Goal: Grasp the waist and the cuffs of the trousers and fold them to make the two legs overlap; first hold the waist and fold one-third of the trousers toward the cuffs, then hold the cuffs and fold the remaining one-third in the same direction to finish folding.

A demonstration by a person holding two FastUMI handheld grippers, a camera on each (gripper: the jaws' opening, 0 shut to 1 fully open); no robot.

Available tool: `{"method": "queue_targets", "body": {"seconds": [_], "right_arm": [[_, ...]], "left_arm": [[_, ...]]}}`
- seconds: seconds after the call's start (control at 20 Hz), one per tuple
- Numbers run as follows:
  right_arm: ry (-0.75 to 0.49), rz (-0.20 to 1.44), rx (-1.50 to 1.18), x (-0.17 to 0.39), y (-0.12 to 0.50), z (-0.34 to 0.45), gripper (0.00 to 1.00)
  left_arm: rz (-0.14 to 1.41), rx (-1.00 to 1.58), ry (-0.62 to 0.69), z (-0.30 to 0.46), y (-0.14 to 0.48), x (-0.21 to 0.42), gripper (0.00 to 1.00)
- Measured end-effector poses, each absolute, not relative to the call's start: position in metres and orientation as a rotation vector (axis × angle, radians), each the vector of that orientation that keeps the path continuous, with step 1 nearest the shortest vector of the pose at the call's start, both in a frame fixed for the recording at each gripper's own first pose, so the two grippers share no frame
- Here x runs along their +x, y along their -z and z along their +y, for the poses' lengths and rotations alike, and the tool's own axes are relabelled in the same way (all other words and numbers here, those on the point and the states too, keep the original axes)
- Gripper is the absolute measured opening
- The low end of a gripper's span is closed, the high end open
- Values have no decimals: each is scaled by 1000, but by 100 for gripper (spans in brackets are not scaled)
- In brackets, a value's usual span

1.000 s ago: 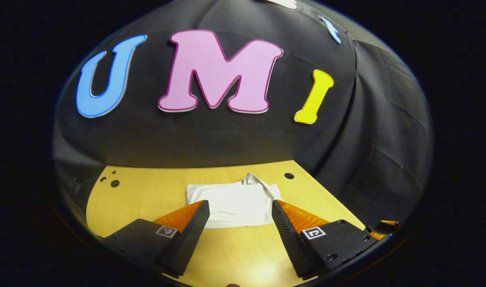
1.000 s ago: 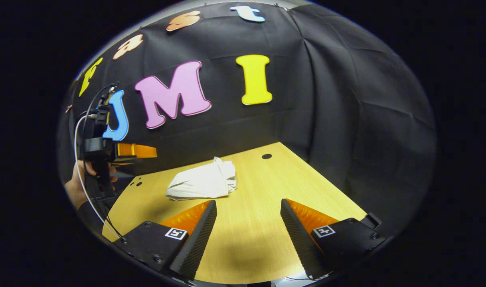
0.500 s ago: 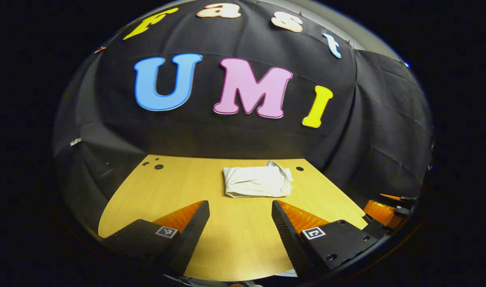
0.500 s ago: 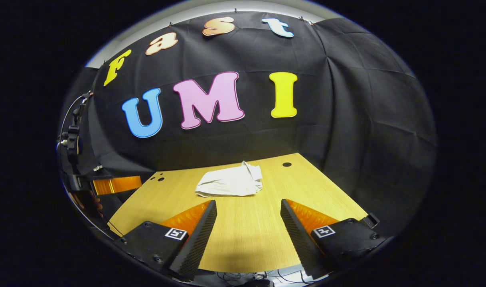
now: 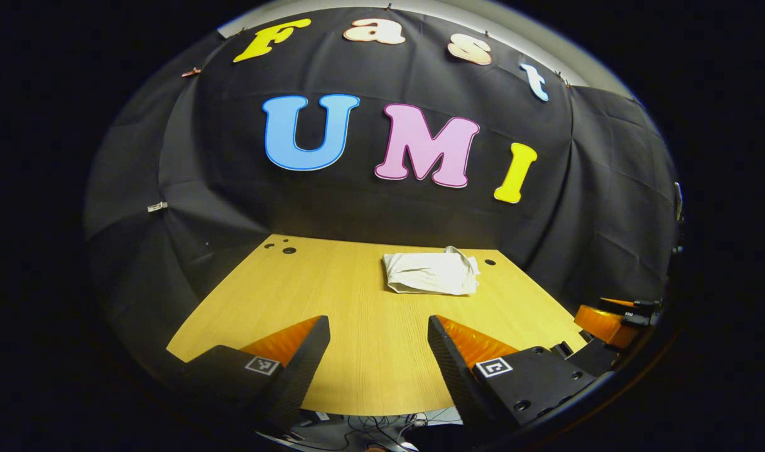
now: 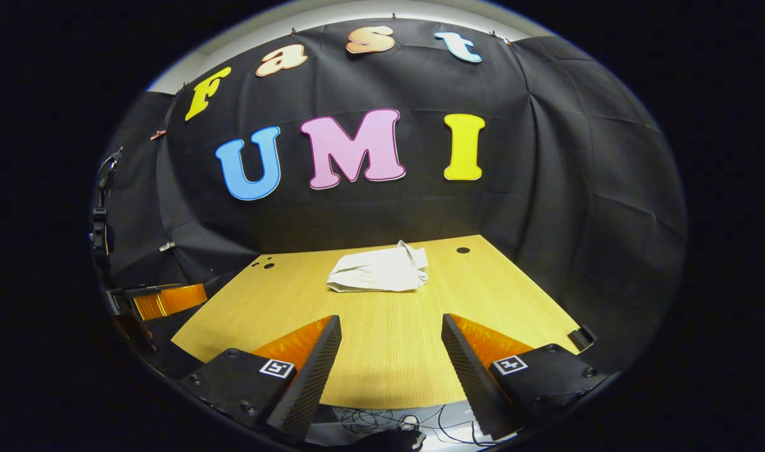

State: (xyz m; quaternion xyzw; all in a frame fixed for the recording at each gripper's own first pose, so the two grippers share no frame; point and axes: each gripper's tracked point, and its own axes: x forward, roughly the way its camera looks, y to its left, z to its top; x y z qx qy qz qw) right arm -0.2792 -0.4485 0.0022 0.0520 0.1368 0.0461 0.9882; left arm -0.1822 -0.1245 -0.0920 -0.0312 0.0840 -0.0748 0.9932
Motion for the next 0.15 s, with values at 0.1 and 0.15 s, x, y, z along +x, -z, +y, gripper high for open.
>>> {"method": "queue_targets", "body": {"seconds": [0.1,0.15], "right_arm": [[-107,282,121,-287,-2,-441,98],[-115,282,122,-290,-3,-437,98]], "left_arm": [[161,-53,162,-141,97,-174,98],[152,-50,166,-144,95,-174,98]]}}
